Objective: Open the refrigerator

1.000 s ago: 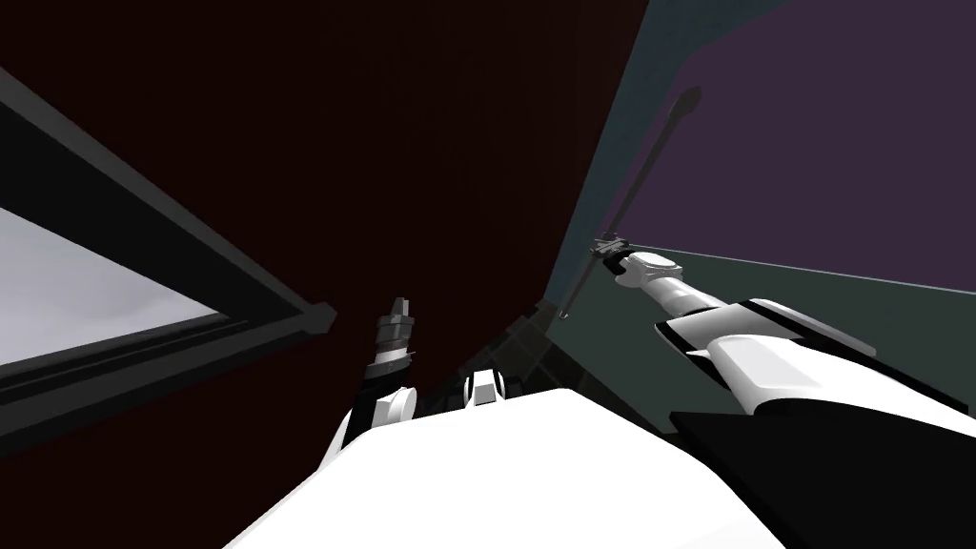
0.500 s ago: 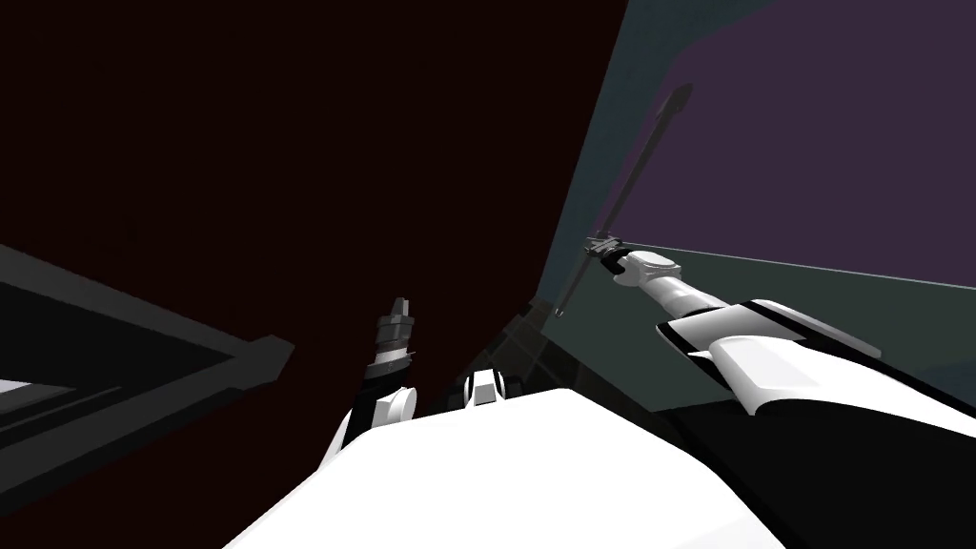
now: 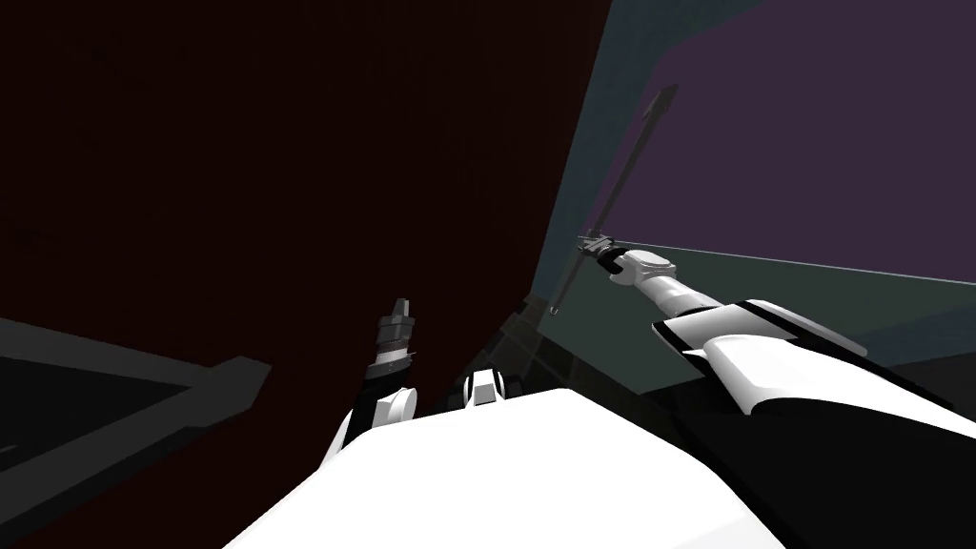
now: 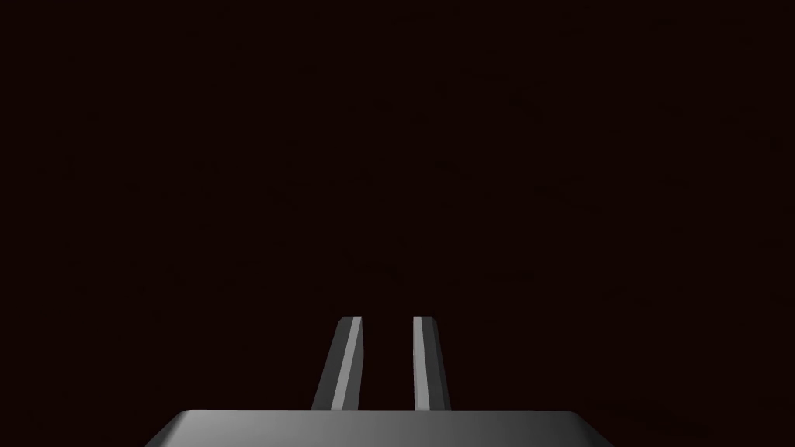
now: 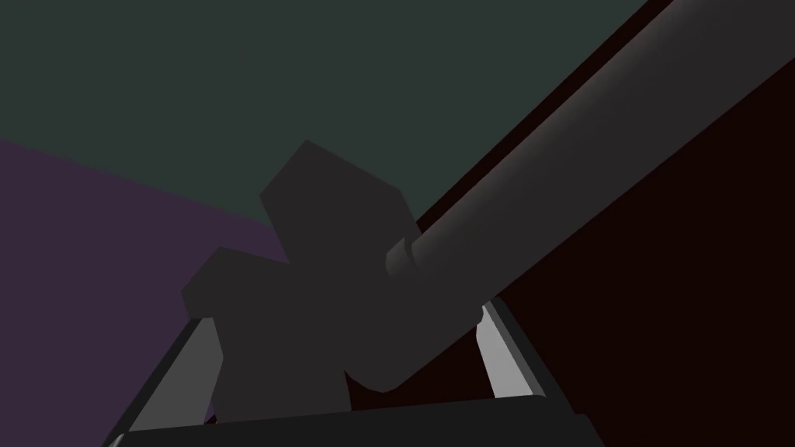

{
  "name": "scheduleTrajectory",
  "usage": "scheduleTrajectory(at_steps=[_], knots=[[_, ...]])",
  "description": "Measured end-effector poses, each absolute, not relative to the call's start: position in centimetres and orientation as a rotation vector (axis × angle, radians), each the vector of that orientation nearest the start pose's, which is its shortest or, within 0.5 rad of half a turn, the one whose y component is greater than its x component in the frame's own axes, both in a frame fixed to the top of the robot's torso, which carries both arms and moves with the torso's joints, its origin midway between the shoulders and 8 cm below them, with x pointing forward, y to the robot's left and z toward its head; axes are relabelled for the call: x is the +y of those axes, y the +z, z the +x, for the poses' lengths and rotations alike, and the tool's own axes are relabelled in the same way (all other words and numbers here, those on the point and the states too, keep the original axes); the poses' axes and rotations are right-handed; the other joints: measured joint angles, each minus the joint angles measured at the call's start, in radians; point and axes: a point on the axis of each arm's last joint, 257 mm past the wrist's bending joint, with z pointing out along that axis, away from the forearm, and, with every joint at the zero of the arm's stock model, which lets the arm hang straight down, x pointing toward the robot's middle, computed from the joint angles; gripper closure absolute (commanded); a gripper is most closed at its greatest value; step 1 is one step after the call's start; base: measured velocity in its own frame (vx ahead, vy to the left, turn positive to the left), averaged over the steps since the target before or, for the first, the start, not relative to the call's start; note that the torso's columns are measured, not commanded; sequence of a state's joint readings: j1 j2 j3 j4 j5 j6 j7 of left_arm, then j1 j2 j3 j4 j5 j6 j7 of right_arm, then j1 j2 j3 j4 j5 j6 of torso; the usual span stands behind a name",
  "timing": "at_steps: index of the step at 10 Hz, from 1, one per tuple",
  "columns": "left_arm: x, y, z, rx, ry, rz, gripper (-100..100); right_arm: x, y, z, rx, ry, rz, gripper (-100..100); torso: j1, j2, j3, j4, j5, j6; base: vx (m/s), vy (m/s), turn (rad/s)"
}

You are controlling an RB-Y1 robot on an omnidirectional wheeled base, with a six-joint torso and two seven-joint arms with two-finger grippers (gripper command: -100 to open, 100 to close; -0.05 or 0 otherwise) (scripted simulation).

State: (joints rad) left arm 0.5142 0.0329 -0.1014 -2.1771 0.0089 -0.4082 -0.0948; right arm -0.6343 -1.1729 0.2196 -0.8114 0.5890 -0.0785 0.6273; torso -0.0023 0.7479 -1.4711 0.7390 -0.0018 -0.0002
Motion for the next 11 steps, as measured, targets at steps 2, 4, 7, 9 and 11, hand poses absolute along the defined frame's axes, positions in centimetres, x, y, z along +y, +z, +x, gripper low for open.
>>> scheduleTrajectory(at_steps=[2, 4, 7, 9, 11], knots=[[24.8, -4.9, 37.7, 0.819, -1.267, -0.773, 0, -63.4, 4.7, 61.6, 1.503, -0.813, -0.386, 100, 0.002, -0.005, -0.002, 0.0, 0.002, 0.005, -0.228, -0.022, 0.033], [24.8, -4.9, 37.7, 0.819, -1.267, -0.773, 0, -60.8, 4.7, 62.5, 1.48, -0.757, -0.434, 100, 0.002, -0.005, -0.002, 0.0, 0.002, 0.003, -0.311, -0.011, 0.013], [24.8, -4.9, 37.7, 0.819, -1.267, -0.773, 0, -56.5, 4.6, 63.4, 1.453, -0.674, -0.513, 100, 0.003, -0.009, -0.005, 0.001, 0.004, 0.0, -0.233, -0.036, 0.018], [24.8, -4.9, 37.7, 0.819, -1.267, -0.773, 0, -54.6, 4.6, 63.8, 1.434, -0.629, -0.548, 100, 0.003, -0.009, -0.004, 0.001, 0.004, 0.002, -0.24, -0.037, 0.021], [24.8, -4.9, 37.7, 0.819, -1.267, -0.773, 0, -53.0, 4.4, 64.2, 1.422, -0.591, -0.581, 100, 0.004, -0.013, -0.006, 0.002, 0.005, 0.003, -0.13, -0.029, 0.012]])
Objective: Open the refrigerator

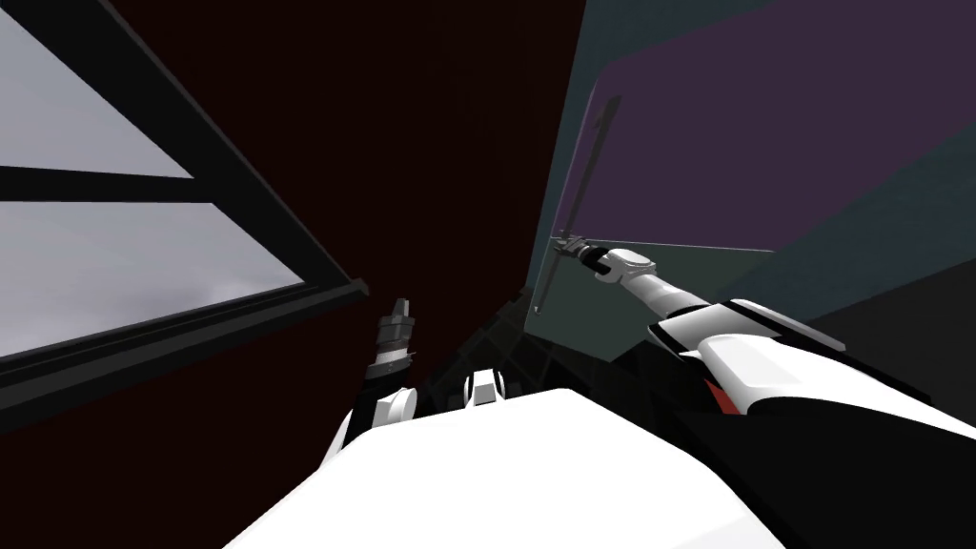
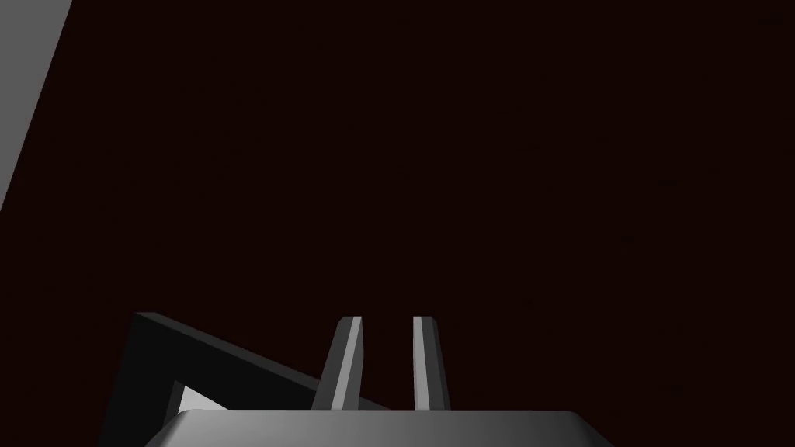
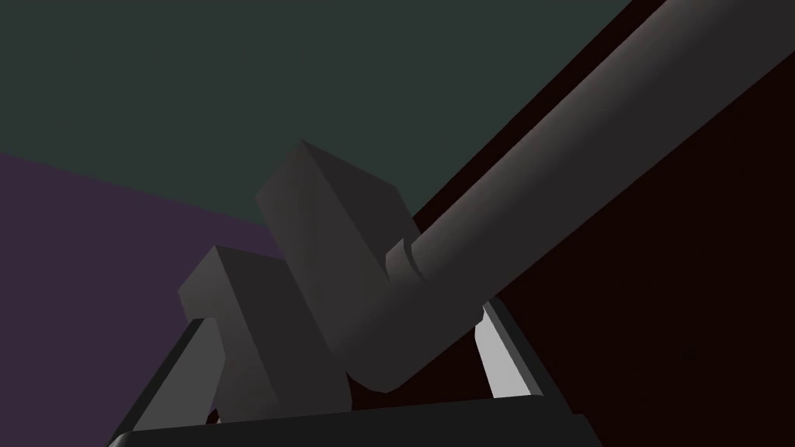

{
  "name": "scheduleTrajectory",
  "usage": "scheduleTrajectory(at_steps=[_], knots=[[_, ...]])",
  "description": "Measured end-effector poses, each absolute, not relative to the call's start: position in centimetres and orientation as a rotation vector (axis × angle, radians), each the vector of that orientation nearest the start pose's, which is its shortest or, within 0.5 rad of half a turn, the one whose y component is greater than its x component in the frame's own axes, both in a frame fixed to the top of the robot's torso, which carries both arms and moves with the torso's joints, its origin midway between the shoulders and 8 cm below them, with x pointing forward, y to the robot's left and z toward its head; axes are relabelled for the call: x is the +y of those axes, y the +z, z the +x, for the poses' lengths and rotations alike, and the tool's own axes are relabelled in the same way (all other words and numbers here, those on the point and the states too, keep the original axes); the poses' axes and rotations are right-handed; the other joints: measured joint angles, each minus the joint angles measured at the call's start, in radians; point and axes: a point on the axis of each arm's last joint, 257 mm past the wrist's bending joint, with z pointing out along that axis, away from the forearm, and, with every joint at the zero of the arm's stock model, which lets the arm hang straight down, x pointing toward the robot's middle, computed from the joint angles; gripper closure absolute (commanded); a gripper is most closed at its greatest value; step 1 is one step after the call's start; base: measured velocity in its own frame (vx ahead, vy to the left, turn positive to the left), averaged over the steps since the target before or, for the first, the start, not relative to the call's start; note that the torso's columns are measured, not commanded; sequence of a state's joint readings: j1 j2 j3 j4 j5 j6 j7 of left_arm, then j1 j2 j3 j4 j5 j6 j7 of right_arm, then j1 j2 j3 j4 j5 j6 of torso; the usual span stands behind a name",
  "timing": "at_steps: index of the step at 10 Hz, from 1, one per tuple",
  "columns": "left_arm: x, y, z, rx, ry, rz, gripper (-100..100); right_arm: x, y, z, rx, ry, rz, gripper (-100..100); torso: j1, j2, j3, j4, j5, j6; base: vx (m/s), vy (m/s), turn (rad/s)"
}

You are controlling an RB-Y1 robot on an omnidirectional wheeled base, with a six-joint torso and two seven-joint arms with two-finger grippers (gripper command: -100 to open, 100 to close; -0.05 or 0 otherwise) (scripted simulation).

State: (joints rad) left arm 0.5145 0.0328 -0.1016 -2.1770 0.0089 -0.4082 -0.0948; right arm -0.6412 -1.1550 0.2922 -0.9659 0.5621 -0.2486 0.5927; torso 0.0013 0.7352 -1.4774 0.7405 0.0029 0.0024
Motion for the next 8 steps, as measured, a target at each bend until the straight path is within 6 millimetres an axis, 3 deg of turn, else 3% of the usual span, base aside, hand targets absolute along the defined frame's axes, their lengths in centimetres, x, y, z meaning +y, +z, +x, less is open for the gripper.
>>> scheduleTrajectory(at_steps=[8], knots=[[24.8, -4.9, 37.7, 0.819, -1.267, -0.773, 0, -44.0, 4.3, 64.7, 1.337, -0.407, -0.727, 100, -0.002, 0.002, 0.0, -0.001, -0.001, 0.0, -0.213, -0.09, 0.002]])
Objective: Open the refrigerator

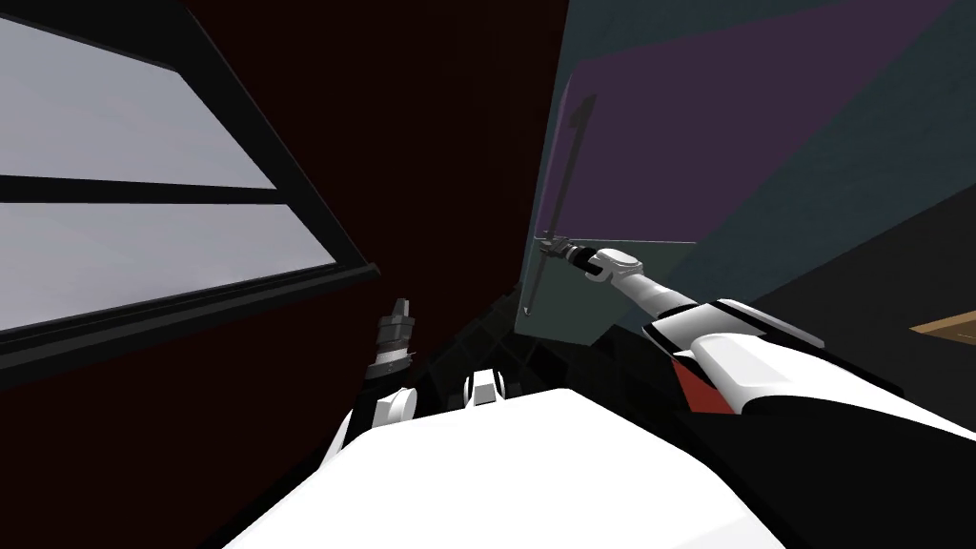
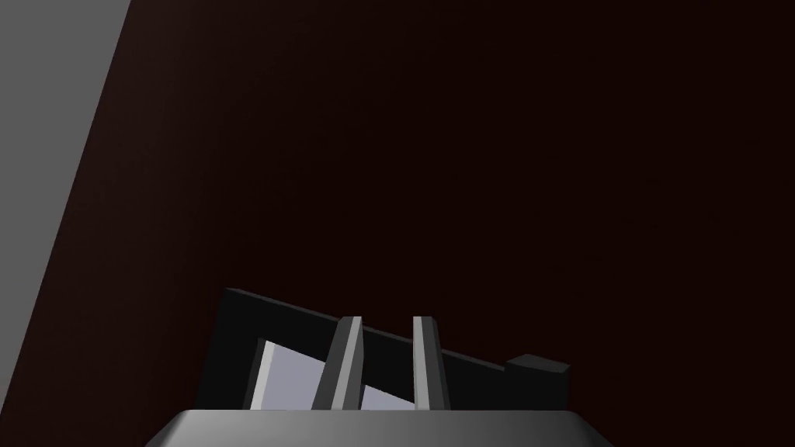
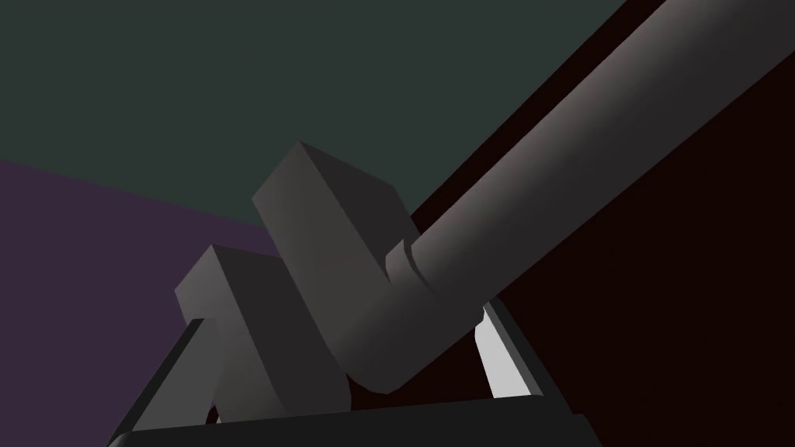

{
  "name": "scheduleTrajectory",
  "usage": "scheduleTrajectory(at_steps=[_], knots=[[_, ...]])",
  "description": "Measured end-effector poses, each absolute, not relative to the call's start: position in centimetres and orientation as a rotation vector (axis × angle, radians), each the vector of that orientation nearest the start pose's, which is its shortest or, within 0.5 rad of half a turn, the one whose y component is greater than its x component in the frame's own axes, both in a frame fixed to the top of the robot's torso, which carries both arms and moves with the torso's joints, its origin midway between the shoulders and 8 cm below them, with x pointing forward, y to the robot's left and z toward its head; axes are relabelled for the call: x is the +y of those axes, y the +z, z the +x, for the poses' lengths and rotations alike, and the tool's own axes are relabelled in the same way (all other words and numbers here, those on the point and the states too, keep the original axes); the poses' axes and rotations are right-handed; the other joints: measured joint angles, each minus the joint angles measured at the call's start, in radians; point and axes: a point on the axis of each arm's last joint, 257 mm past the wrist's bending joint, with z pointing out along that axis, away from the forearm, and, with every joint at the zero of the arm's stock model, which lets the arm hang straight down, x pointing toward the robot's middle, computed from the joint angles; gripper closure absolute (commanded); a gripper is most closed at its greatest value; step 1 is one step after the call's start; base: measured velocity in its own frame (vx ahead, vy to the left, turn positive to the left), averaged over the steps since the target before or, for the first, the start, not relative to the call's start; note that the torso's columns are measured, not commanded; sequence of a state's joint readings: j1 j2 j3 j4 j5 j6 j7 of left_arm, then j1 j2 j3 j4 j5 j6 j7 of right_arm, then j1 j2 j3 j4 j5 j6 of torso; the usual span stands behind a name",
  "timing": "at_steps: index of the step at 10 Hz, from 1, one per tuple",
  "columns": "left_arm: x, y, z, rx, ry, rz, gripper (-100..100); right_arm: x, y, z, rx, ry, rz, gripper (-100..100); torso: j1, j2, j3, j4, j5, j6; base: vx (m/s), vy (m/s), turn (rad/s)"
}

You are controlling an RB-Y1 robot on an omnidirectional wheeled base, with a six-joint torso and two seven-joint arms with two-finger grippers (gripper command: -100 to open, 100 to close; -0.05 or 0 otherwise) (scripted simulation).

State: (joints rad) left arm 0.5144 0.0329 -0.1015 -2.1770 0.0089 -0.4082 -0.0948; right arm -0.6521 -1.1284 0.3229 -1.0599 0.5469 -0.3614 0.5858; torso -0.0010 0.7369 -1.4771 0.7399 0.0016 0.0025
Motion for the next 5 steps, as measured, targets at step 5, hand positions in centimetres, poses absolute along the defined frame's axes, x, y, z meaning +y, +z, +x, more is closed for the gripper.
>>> scheduleTrajectory(at_steps=[5], knots=[[24.8, -4.9, 37.7, 0.819, -1.267, -0.773, 0, -38.1, 4.4, 63.9, 1.264, -0.282, -0.828, 100, 0.0, 0.002, 0.001, 0.0, 0.0, -0.001, -0.217, -0.094, -0.001]])
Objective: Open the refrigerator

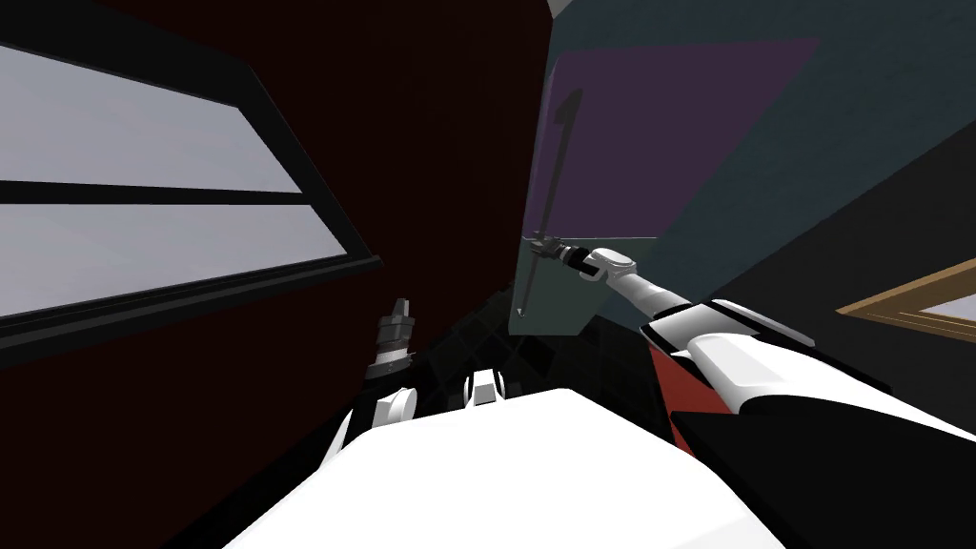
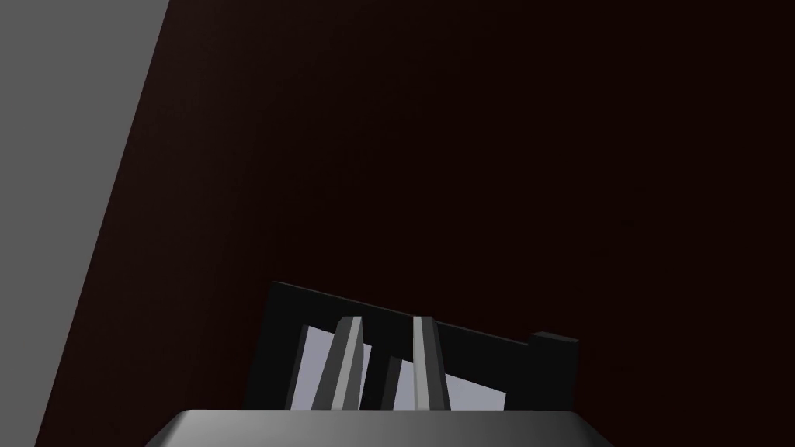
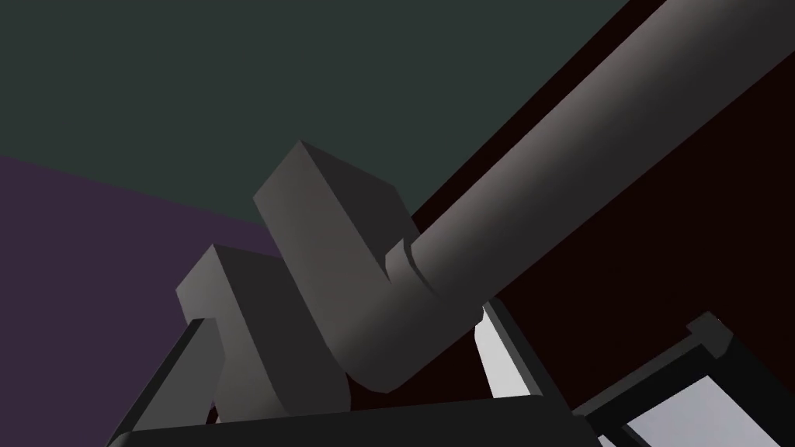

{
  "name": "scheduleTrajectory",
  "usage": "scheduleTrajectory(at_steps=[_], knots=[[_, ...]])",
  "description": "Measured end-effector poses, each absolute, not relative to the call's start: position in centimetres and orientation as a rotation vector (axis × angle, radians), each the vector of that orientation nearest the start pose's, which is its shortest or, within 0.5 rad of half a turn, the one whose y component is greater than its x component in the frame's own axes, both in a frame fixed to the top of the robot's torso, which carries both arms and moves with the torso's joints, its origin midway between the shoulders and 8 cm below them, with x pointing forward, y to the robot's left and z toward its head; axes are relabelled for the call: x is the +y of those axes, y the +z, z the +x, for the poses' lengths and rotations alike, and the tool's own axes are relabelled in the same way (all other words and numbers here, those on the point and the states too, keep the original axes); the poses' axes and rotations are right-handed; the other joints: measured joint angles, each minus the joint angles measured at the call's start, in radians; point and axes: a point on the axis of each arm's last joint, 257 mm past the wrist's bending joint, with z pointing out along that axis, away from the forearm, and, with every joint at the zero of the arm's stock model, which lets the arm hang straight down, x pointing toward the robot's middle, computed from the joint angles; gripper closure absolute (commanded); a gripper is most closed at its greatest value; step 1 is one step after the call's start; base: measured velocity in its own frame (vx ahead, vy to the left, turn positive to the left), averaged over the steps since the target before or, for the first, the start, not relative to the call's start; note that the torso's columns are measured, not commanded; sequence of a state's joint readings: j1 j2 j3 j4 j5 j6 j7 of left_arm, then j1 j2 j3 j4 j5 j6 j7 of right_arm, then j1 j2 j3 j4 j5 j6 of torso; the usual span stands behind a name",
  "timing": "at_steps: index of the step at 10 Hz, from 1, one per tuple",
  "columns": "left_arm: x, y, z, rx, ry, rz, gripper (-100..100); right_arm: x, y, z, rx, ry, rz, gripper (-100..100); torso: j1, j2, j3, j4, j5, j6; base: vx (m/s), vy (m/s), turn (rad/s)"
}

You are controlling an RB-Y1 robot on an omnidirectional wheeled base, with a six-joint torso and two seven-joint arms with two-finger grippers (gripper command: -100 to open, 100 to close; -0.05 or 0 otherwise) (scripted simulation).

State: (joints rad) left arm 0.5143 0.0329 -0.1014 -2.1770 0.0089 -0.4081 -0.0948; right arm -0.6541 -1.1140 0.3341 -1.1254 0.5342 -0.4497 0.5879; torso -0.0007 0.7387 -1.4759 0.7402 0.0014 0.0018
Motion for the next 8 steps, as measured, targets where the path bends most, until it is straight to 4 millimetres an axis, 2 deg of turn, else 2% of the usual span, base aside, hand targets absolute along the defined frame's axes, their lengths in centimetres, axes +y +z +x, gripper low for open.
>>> scheduleTrajectory(at_steps=[2, 8], knots=[[24.8, -4.9, 37.7, 0.819, -1.266, -0.773, 0, -37.1, 3.8, 63.6, 1.26, -0.253, -0.849, 100, 0.001, -0.006, -0.004, -0.002, 0.001, -0.002, -0.141, -0.112, -0.013], [24.8, -4.9, 37.7, 0.819, -1.266, -0.773, 0, -29.9, 4.3, 61.7, 1.161, -0.089, -0.956, 100, -0.005, 0.002, 0.002, -0.001, -0.002, 0.002, -0.17, -0.168, 0.006]])
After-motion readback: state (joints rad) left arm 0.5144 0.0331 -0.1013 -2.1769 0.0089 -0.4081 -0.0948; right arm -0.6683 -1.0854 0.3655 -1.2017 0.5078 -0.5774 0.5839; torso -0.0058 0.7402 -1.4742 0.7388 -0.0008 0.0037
